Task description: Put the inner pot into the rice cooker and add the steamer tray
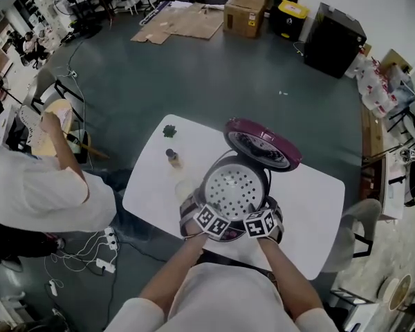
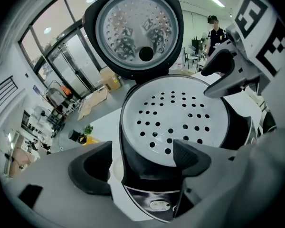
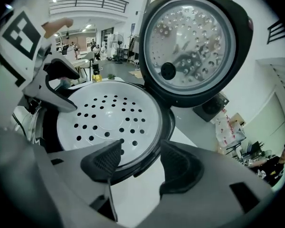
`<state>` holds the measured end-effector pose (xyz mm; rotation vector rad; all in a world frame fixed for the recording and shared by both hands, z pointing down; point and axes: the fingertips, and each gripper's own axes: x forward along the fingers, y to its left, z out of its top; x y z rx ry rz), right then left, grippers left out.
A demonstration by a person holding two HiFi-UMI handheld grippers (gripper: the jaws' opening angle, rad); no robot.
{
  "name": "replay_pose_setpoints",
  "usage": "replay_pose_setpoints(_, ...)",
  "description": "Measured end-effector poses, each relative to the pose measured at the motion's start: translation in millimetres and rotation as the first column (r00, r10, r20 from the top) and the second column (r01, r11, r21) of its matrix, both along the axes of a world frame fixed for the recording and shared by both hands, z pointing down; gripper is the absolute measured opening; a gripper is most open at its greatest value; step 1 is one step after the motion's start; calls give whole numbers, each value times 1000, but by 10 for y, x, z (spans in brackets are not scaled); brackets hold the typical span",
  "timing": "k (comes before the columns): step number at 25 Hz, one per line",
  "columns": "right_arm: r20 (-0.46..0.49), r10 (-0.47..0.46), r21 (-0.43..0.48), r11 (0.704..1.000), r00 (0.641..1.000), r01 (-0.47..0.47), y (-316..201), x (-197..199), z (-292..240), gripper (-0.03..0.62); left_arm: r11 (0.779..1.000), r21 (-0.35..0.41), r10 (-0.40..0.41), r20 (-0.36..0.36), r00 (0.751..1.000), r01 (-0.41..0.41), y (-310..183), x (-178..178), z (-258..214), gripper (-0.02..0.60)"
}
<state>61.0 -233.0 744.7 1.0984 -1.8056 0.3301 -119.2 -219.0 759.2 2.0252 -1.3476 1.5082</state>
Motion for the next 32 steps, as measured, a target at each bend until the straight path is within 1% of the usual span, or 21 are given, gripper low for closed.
replay_pose_setpoints(2, 6, 13, 12, 1000, 1000, -13, 6, 17, -19, 272, 1000, 12, 10, -18, 1000, -10, 12, -11, -14, 424)
replay_pose_setpoints(3, 15, 20, 21, 1000, 1000, -21, 13, 19, -45, 272, 1000, 18, 12, -39, 999, -12, 30, -11, -26, 423)
replay_pose_setpoints(7, 76, 53, 56, 997, 996, -57, 62, 16, -228, 266, 999, 50, 14, -165, 986, -6, 123, 31, -186, 403)
replay_pose_setpoints(8, 103, 62, 63, 996, 993, -68, 77, 7, -286, 262, 998, 66, 16, -193, 981, -4, 142, 32, -258, 387)
replay_pose_setpoints(10, 167, 76, 82, 993, 983, -91, 109, -25, -412, 249, 995, 97, 26, -257, 966, -1, 175, 29, -414, 354)
replay_pose_setpoints(12, 220, 90, 109, 987, 971, -116, 155, -43, -546, 232, 993, 121, 42, -326, 944, -3, 206, 31, -572, 326)
replay_pose_setpoints(14, 254, 110, 139, 979, 961, -149, 222, -28, -711, 213, 990, 140, 64, -384, 921, -10, 236, 38, -729, 295)
replay_pose_setpoints(16, 280, 129, 166, 969, 951, -180, 301, 1, -875, 195, 987, 159, 86, -425, 901, -18, 269, 43, -887, 277)
replay_pose_setpoints(19, 313, 147, 213, 952, 938, -220, 411, 45, -1117, 172, 980, 198, 127, -470, 873, -35, 324, 45, -1113, 245)
replay_pose_setpoints(23, 357, 154, 252, 934, 921, -254, 603, 82, -1392, 131, 972, 229, 161, -500, 851, -49, 435, 71, -1310, 213)
replay_pose_setpoints(28, 391, 90, 297, 930, 916, -218, 854, 108, -1701, 81, 964, 265, 152, -532, 833, -7, 623, 141, -1562, 168)
replay_pose_setpoints(32, 415, 32, 321, 930, 909, -179, 1114, 140, -1887, 34, 960, 276, 124, -556, 822, 42, 893, 171, -1749, 107)
